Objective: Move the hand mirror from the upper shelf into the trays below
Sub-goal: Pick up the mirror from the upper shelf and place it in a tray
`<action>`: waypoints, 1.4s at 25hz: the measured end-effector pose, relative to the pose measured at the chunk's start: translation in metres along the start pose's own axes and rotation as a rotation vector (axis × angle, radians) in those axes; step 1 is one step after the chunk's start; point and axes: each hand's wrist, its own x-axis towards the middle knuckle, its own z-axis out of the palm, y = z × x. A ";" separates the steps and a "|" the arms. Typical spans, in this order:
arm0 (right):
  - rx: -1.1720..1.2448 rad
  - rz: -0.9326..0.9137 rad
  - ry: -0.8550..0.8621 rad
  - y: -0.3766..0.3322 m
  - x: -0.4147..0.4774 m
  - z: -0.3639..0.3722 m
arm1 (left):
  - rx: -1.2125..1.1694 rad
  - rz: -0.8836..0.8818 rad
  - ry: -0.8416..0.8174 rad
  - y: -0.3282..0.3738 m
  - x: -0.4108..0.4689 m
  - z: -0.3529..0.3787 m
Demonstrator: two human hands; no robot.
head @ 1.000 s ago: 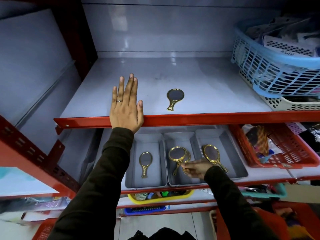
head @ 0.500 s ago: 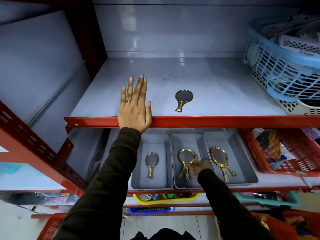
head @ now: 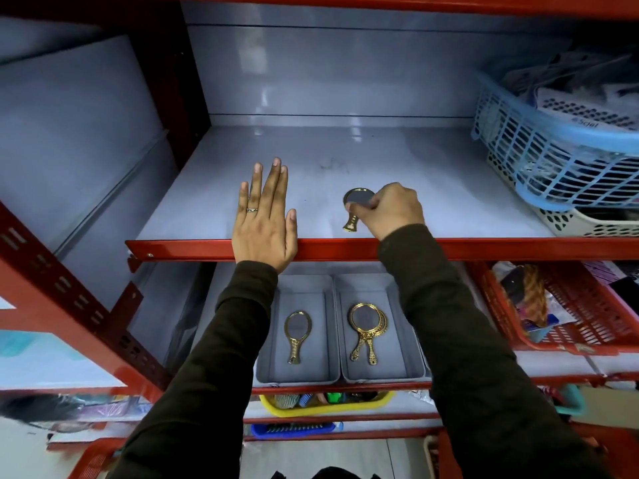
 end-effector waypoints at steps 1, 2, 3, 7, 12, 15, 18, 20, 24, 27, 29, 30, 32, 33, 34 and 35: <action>-0.110 0.065 -0.038 -0.003 0.005 0.006 | -0.001 0.000 -0.005 0.000 0.000 0.000; -0.171 0.099 -0.072 -0.006 0.008 0.013 | 0.000 0.000 -0.008 0.000 0.000 0.000; -0.207 0.113 -0.090 -0.009 0.011 0.017 | 0.001 0.000 -0.010 0.000 0.000 0.000; -0.179 0.156 -0.073 -0.011 0.023 0.024 | 0.002 -0.009 -0.018 0.000 0.001 -0.001; 0.136 0.267 -0.177 0.003 0.032 0.019 | -0.003 -0.009 -0.014 0.000 0.000 -0.002; 0.399 0.296 -0.245 0.011 0.031 0.013 | -0.011 -0.003 -0.015 0.000 0.000 -0.002; 0.685 0.297 -0.388 0.008 0.013 -0.004 | -0.008 -0.006 -0.026 -0.001 0.000 -0.002; 0.768 0.243 -0.512 0.010 -0.005 -0.021 | -0.010 -0.007 -0.034 -0.001 0.000 -0.002; 0.528 0.157 -0.871 0.035 -0.044 -0.044 | -0.022 -0.002 -0.021 -0.001 -0.001 -0.002; 0.300 0.189 -1.143 0.059 -0.068 -0.021 | -0.033 -0.005 0.000 0.000 -0.002 -0.002; 0.274 0.303 -1.203 0.072 -0.080 0.020 | -0.034 -0.009 0.000 -0.001 -0.002 -0.001; 0.305 0.379 -1.168 0.077 -0.084 0.047 | -0.036 -0.010 0.001 -0.001 -0.002 0.000; 0.371 0.524 -0.999 0.087 -0.091 0.107 | -0.035 -0.011 -0.001 -0.001 -0.001 0.000; 0.402 0.590 -0.910 0.092 -0.092 0.136 | -0.029 -0.009 -0.005 -0.001 -0.001 0.000; 0.432 0.662 -0.843 0.098 -0.092 0.163 | -0.021 -0.007 -0.007 -0.001 -0.001 0.000; 0.470 0.732 -0.803 0.102 -0.093 0.185 | -0.014 -0.004 -0.008 -0.001 -0.001 0.001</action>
